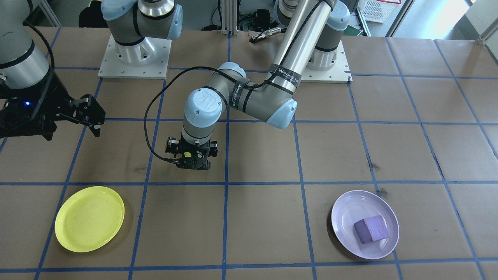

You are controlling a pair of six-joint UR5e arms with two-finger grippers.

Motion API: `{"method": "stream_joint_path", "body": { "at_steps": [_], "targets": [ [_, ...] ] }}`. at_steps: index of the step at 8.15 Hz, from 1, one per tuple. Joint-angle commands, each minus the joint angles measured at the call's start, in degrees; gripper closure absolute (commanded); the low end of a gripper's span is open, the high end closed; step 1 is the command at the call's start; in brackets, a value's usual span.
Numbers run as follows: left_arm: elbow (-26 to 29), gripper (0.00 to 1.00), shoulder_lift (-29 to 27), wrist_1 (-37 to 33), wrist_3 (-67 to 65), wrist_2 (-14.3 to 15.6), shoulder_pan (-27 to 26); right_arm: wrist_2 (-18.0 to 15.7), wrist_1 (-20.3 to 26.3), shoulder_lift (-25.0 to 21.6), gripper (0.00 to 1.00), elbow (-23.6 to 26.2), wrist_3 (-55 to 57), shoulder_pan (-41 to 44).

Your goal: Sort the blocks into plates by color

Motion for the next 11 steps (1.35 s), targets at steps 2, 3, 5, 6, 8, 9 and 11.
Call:
{"method": "stream_joint_path", "body": {
  "at_steps": [2,3,5,6,8,9,11],
  "targets": [
    [-0.36,0.00,5.64,-0.88,1.59,-0.41,3.47,-0.05,0.00,-0.05,0.00,0.00,0.29,0.00],
    [-0.37,0.00,8.37,-3.76,5.77,-0.41,6.45,0.22,0.00,-0.05,0.00,0.00,0.64,0.00],
    [0.15,0.00,13.73,-13.23,17.19,-0.23,15.04,0.22,0.00,-0.05,0.00,0.00,0.65,0.00],
    [0.42,0.00,15.76,-19.02,22.72,-0.06,19.70,0.22,-0.09,-0.05,0.00,-0.08,0.65,0.00],
    [0.77,0.00,18.23,-29.23,30.22,1.86,27.71,0.74,-0.52,-0.14,0.00,-0.08,0.65,0.00],
    [1.21,0.00,20.33,-31.80,30.86,6.49,29.49,-0.38,-2.79,-0.06,0.00,-0.08,0.39,0.00],
    [4.97,0.00,24.98,-39.60,31.39,10.66,30.03,0.57,-2.37,0.47,0.00,0.18,0.65,0.09]
  ]
}}
